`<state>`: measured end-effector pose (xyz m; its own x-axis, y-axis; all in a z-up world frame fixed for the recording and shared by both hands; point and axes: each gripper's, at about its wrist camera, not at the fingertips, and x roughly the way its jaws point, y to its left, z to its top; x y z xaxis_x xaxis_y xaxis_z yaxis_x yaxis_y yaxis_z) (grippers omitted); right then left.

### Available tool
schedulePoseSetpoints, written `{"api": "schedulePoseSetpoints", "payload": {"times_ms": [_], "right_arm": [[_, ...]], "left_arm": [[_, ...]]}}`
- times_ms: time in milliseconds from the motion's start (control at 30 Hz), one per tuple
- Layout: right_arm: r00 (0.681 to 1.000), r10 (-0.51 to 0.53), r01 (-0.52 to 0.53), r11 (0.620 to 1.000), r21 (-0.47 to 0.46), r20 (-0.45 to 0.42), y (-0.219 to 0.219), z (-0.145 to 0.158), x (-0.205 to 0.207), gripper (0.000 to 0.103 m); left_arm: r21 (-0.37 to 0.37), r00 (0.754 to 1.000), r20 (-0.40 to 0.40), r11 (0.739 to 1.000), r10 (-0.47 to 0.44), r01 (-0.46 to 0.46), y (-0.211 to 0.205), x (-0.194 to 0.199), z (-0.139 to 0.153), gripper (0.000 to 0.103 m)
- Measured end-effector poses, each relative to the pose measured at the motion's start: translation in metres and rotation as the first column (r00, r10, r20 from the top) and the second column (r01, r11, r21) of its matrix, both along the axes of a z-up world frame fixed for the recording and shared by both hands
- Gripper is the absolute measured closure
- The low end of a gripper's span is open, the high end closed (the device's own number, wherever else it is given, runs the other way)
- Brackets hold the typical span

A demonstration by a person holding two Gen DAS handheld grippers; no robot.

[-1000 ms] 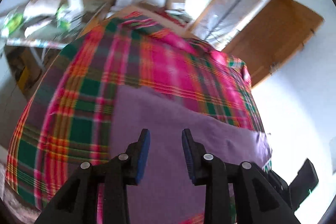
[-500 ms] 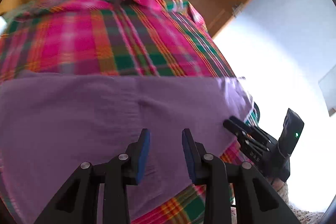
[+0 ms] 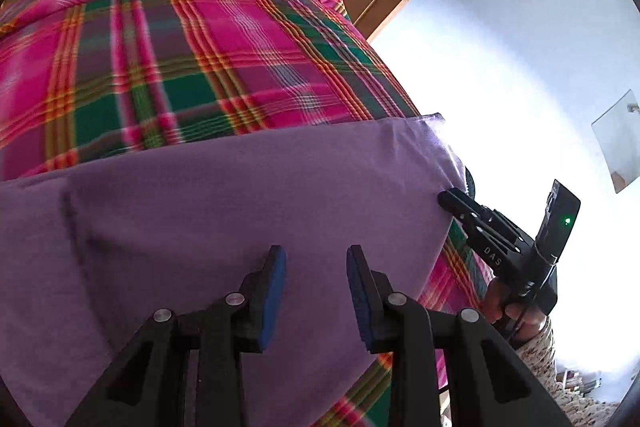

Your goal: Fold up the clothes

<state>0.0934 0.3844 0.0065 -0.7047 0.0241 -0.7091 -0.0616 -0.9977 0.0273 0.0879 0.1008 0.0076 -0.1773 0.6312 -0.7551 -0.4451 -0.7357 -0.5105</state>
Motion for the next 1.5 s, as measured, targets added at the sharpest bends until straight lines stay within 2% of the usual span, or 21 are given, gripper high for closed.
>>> {"api": "schedulePoseSetpoints", "payload": {"times_ms": [133, 200, 433, 500, 633, 767, 833, 967, 1100, 1200, 1300, 1433, 1500], "right_arm": [[1.0, -0.017, 0.017, 1.0, 0.006, 0.0, 0.024, 0.001, 0.001, 0.079], [0.998, -0.065, 0.065, 0.998, 0.008, 0.006, 0.039, 0.001, 0.0, 0.078], [0.989, -0.148, 0.149, 0.976, -0.157, 0.02, 0.078, 0.001, 0.001, 0.078], [0.988, -0.157, 0.155, 0.974, -0.162, 0.002, 0.078, 0.004, -0.002, 0.078], [0.984, -0.174, 0.176, 0.971, -0.161, 0.027, 0.08, 0.004, -0.015, 0.078], [0.972, -0.237, 0.229, 0.953, -0.199, -0.014, 0.093, 0.014, -0.018, 0.077], [0.978, -0.205, 0.197, 0.96, -0.197, -0.021, 0.092, 0.018, -0.027, 0.074], [0.996, -0.09, 0.092, 0.984, -0.155, 0.022, 0.071, 0.016, -0.063, 0.074], [0.998, -0.048, 0.053, 0.993, -0.109, 0.048, 0.061, 0.01, -0.089, 0.074], [0.991, -0.103, 0.109, 0.991, -0.074, 0.088, 0.071, 0.002, -0.104, 0.074], [0.985, -0.137, 0.149, 0.981, -0.121, 0.1, 0.089, 0.001, -0.106, 0.074], [0.969, -0.217, 0.233, 0.963, -0.139, 0.116, 0.11, 0.004, -0.091, 0.074], [0.966, -0.23, 0.251, 0.945, -0.21, 0.118, 0.122, 0.007, -0.078, 0.074]], "left_arm": [[-0.006, 1.0, 0.016, 1.0, -0.021, 0.021, 0.011, -0.005, -0.002, 0.072], [-0.001, 0.999, 0.021, 1.0, -0.025, 0.025, 0.015, -0.009, -0.004, 0.071], [-0.002, 0.999, 0.023, 1.0, -0.031, 0.031, 0.024, -0.017, -0.005, 0.071], [-0.005, 0.999, 0.026, 0.999, -0.031, 0.032, 0.026, -0.018, -0.004, 0.071], [-0.002, 0.999, 0.036, 1.0, -0.028, 0.028, 0.028, -0.021, -0.004, 0.071], [-0.006, 0.999, 0.034, 0.999, -0.035, 0.035, 0.032, -0.022, -0.003, 0.071], [-0.004, 0.999, 0.034, 0.999, -0.039, 0.039, 0.034, -0.023, -0.003, 0.071], [0.012, 0.999, 0.037, 0.999, -0.04, 0.04, 0.035, -0.028, -0.004, 0.071], [0.031, 0.998, 0.041, 0.999, -0.039, 0.038, 0.034, -0.03, -0.005, 0.07], [0.037, 0.998, 0.043, 0.999, -0.039, 0.038, 0.033, -0.03, -0.005, 0.07], [0.04, 0.998, 0.041, 0.998, -0.042, 0.04, 0.036, -0.03, -0.006, 0.07], [0.043, 0.998, 0.04, 0.998, -0.039, 0.038, 0.038, -0.031, -0.008, 0.07], [0.044, 0.998, 0.041, 0.998, -0.038, 0.036, 0.039, -0.032, -0.009, 0.07]]}}
